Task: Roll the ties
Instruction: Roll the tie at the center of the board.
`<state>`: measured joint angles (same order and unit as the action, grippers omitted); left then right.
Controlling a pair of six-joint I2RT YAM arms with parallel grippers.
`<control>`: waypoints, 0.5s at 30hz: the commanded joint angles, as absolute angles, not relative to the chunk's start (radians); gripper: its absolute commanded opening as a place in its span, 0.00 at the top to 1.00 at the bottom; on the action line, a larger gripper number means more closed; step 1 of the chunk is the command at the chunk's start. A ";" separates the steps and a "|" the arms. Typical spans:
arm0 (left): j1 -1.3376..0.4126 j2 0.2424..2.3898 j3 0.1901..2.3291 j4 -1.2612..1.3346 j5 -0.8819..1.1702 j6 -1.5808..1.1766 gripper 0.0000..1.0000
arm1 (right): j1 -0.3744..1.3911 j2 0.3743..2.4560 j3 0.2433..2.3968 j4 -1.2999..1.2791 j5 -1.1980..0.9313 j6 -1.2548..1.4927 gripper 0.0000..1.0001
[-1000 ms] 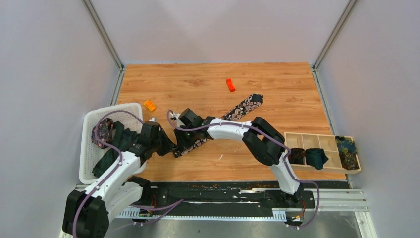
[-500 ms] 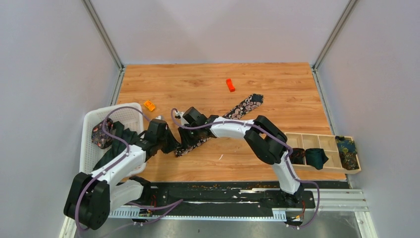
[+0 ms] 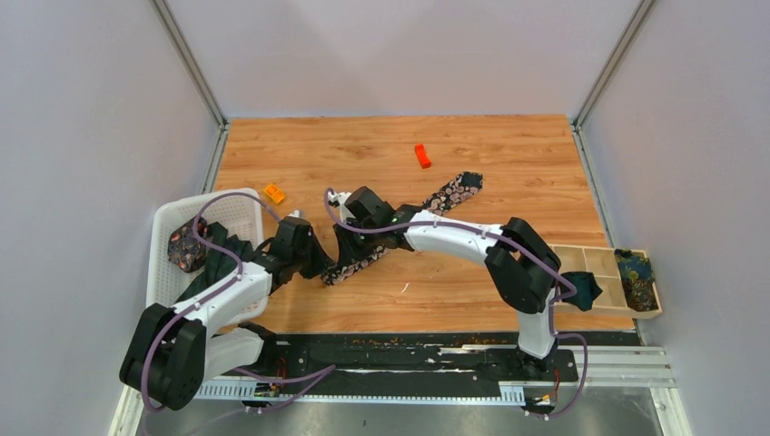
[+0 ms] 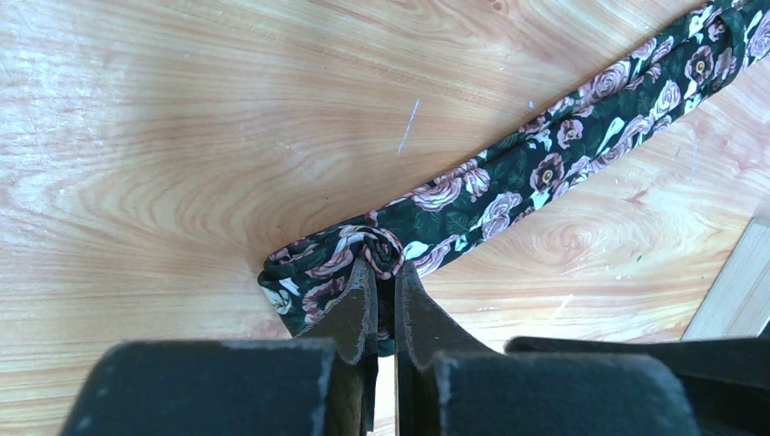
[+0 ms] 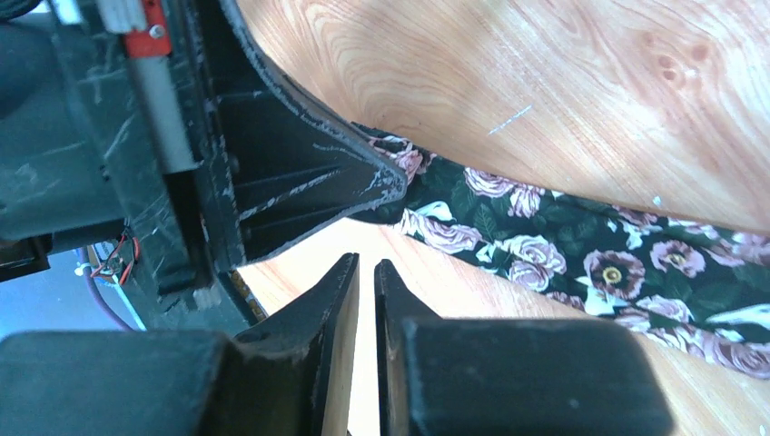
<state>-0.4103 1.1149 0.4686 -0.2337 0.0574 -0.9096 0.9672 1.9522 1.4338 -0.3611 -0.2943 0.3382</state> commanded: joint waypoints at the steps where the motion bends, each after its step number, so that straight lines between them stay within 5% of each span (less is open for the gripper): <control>1: -0.414 1.120 0.485 -0.187 0.028 -0.904 0.94 | 0.967 1.871 1.394 -0.367 -0.253 0.328 0.86; 15: -0.426 1.064 0.495 -0.195 0.030 -0.913 0.59 | 0.967 1.745 1.307 -0.367 -0.211 0.362 0.86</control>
<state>-0.4168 1.0958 0.4686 -0.2115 0.0456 -0.9108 0.9672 1.8202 1.3197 -0.3782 -0.2367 0.3435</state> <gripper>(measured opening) 0.383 0.142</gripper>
